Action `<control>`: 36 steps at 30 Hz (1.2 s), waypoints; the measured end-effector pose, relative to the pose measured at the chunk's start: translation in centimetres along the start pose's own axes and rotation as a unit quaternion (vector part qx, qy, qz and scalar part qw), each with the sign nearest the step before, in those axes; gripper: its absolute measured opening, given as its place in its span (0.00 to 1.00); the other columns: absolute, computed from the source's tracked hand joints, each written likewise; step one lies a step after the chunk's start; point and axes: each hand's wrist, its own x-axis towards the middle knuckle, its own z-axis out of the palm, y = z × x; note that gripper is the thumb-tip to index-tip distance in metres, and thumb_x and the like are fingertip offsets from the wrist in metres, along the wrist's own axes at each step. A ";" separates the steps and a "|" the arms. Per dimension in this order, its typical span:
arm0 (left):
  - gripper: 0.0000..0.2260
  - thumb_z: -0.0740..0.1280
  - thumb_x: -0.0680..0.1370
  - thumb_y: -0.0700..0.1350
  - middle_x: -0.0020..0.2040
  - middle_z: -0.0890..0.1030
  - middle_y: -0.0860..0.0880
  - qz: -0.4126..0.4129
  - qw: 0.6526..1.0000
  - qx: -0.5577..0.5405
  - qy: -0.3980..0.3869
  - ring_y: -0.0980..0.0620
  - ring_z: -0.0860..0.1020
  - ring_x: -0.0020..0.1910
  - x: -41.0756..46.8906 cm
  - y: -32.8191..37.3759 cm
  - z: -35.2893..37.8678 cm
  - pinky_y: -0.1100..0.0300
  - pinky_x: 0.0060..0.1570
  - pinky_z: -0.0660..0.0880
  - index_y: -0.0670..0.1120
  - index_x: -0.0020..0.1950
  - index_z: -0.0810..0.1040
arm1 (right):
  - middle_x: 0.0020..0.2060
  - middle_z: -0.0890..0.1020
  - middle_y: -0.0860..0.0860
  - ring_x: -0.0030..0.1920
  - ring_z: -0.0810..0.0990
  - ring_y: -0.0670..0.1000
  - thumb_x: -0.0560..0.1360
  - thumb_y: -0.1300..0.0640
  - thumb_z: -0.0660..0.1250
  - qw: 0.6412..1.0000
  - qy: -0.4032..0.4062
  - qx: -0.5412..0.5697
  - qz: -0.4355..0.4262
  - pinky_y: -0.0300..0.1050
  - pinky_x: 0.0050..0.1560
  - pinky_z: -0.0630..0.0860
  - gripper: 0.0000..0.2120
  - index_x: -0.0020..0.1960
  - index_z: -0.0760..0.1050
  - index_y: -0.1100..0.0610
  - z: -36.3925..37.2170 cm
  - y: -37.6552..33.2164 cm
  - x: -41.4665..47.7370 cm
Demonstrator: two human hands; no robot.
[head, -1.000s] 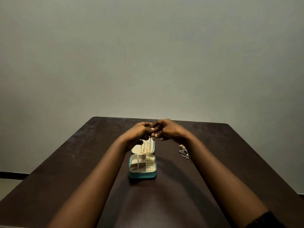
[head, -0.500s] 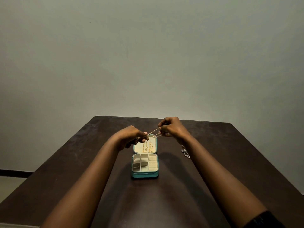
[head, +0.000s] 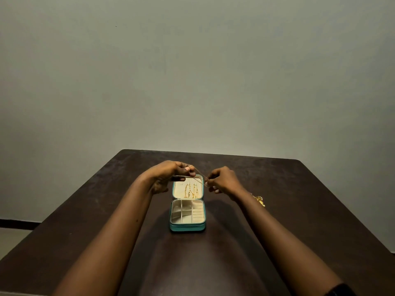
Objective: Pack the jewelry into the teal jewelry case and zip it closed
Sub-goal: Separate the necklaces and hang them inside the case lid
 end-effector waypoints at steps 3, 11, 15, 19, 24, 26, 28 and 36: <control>0.11 0.58 0.80 0.37 0.45 0.78 0.48 0.022 0.999 -0.030 0.014 0.56 0.75 0.43 0.1 0.2 0.5 0.73 0.18 0.69 0.39 0.59 0.75 | 0.40 0.83 0.55 0.36 0.80 0.48 0.72 0.64 0.69 0.997 -0.028 0.061 0.028 0.40 0.36 0.76 0.04 0.46 0.81 0.62 0.2 0.3 -0.1; 0.09 0.63 0.77 0.36 0.40 0.80 0.50 0.073 0.989 0.124 0.044 0.55 0.76 0.41 1.6 0.5 0.8 0.69 0.35 0.71 0.37 0.54 0.80 | 0.54 0.81 0.56 0.53 0.78 0.50 0.73 0.67 0.66 0.992 -0.064 0.104 -0.040 0.37 0.47 0.74 0.14 0.58 0.77 0.62 0.4 -0.7 0.1; 0.07 0.63 0.75 0.34 0.36 0.79 0.49 0.070 0.986 0.141 0.053 0.57 0.74 0.37 2.0 0.8 0.3 0.68 0.36 0.70 0.37 0.47 0.81 | 0.51 0.80 0.57 0.53 0.79 0.52 0.72 0.75 0.60 0.965 -0.063 0.246 -0.062 0.44 0.54 0.76 0.19 0.60 0.74 0.64 0.7 -2.8 0.1; 0.08 0.63 0.75 0.33 0.35 0.79 0.49 0.072 0.984 0.148 0.070 0.56 0.74 0.37 2.5 0.6 -0.9 0.65 0.38 0.70 0.36 0.48 0.82 | 0.44 0.80 0.58 0.44 0.80 0.51 0.71 0.76 0.59 0.965 -0.088 0.242 -0.050 0.44 0.49 0.78 0.17 0.58 0.74 0.67 1.4 -3.9 0.6; 0.09 0.63 0.74 0.33 0.37 0.79 0.48 0.064 0.982 0.157 0.082 0.55 0.73 0.38 3.3 -0.3 -2.0 0.64 0.38 0.69 0.35 0.48 0.82 | 0.38 0.79 0.57 0.38 0.78 0.51 0.72 0.75 0.59 0.960 -0.092 0.264 -0.013 0.43 0.44 0.78 0.12 0.53 0.76 0.69 2.7 -4.2 1.0; 0.07 0.63 0.75 0.35 0.35 0.78 0.49 0.056 0.983 0.151 0.087 0.55 0.72 0.36 3.8 -0.8 -2.2 0.64 0.37 0.69 0.36 0.45 0.82 | 0.35 0.78 0.57 0.35 0.77 0.51 0.73 0.74 0.60 0.960 -0.078 0.269 0.006 0.42 0.40 0.78 0.10 0.52 0.76 0.70 3.1 -4.2 1.2; 0.08 0.64 0.77 0.39 0.34 0.77 0.48 0.045 0.982 0.161 0.083 0.54 0.71 0.35 4.1 -1.3 -2.5 0.63 0.38 0.68 0.37 0.44 0.81 | 0.34 0.77 0.58 0.32 0.77 0.51 0.73 0.74 0.60 0.962 -0.063 0.264 0.029 0.40 0.35 0.78 0.08 0.51 0.75 0.71 3.5 -4.0 1.4; 0.06 0.69 0.72 0.38 0.47 0.84 0.42 0.025 0.979 0.168 0.110 0.47 0.79 0.49 6.6 -5.0 -3.3 0.52 0.51 0.75 0.39 0.46 0.83 | 0.32 0.77 0.60 0.29 0.77 0.52 0.73 0.75 0.61 0.958 -0.015 0.267 0.103 0.40 0.28 0.77 0.10 0.37 0.75 0.64 5.4 -2.6 3.1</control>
